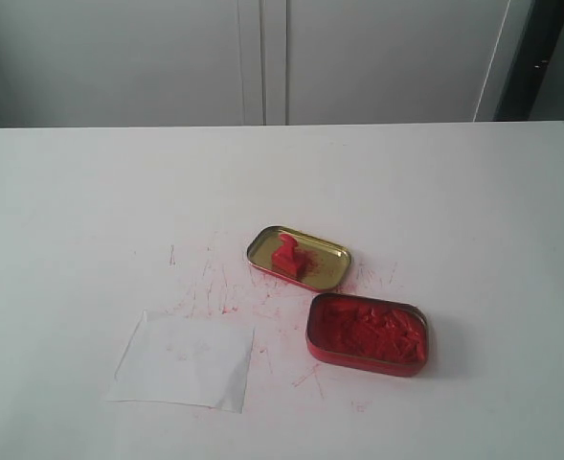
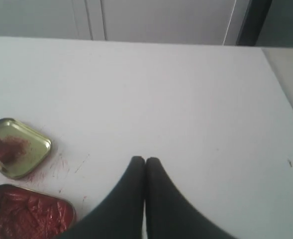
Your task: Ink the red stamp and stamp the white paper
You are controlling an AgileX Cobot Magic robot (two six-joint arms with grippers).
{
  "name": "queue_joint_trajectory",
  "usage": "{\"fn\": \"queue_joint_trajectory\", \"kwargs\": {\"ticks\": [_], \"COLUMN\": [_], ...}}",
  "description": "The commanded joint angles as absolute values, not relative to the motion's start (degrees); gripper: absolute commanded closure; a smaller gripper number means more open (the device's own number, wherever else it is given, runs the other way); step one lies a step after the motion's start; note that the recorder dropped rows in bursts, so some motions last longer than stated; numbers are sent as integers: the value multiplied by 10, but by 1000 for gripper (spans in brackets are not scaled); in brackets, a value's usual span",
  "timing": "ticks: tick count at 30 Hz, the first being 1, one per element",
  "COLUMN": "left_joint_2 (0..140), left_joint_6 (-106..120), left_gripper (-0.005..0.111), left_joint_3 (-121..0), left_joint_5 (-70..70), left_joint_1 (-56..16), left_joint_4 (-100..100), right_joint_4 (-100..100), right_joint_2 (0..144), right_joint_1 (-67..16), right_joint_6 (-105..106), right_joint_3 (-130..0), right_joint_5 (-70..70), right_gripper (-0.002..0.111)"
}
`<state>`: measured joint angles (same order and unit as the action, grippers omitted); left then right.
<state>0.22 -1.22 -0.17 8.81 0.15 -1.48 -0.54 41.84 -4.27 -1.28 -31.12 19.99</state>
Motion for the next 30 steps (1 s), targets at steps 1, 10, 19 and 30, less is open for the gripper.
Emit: {"fn": "queue_joint_trajectory", "kwargs": {"ticks": [1, 10, 19, 30], "left_joint_2": [0, 0, 0, 0], "left_joint_6": [-13, -13, -13, -13], "left_gripper": [107, 107, 107, 107], "left_joint_3": [0, 0, 0, 0], "left_joint_5": [86, 86, 86, 86], "left_joint_1": [0, 0, 0, 0], "left_joint_4": [-14, -14, -14, -14], "right_joint_4": [-24, -67, -62, -44], "right_joint_2": [501, 670, 827, 995], "right_joint_1": [-40, -70, -170, -232], "right_joint_6": [-13, 0, 0, 29], "right_joint_3": [-359, -474, -613, -786], "right_joint_5": [239, 304, 364, 448], "right_gripper": [108, 108, 108, 108]}}
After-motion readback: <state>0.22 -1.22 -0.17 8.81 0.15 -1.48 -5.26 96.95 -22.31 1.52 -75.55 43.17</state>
